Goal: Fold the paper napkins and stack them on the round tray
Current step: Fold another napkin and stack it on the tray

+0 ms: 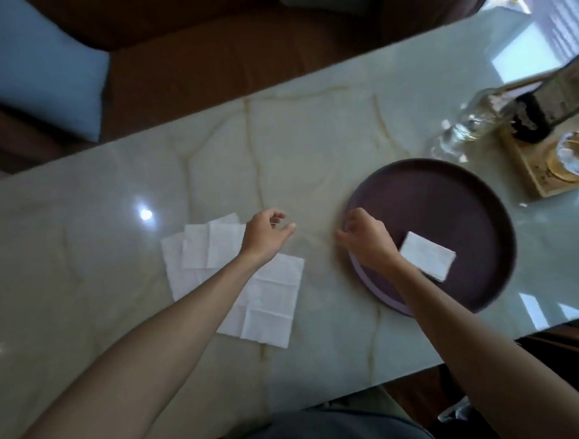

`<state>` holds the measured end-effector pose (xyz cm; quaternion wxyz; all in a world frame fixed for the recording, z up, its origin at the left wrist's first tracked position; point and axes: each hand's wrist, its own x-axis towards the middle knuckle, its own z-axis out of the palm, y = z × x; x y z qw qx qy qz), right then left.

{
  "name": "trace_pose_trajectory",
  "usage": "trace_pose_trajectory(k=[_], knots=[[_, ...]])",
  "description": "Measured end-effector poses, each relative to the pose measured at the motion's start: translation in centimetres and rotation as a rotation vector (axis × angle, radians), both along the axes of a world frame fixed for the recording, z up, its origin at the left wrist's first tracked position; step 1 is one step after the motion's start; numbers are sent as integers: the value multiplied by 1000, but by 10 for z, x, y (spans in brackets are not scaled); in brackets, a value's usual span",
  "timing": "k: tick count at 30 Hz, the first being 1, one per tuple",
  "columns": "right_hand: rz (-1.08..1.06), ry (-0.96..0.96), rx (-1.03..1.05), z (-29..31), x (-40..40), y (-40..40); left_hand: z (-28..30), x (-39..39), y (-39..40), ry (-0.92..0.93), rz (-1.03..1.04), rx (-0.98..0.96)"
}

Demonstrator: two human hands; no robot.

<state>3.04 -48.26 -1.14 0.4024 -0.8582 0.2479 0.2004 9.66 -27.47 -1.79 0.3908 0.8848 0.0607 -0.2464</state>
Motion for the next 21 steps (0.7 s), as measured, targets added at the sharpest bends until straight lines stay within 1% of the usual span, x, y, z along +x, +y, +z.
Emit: trace_pose_trajectory(k=[4, 10, 15, 21], knots=[[53, 58, 109, 3, 18, 63, 3, -3, 68, 36, 129, 12], [-100, 200, 328, -18, 22, 142, -4, -15, 149, 118, 321, 8], [-218, 234, 318, -37, 12, 180, -23, -21, 189, 204, 347, 52], [-392, 243, 366, -45, 16, 201, -39, -14, 214, 207, 368, 75]])
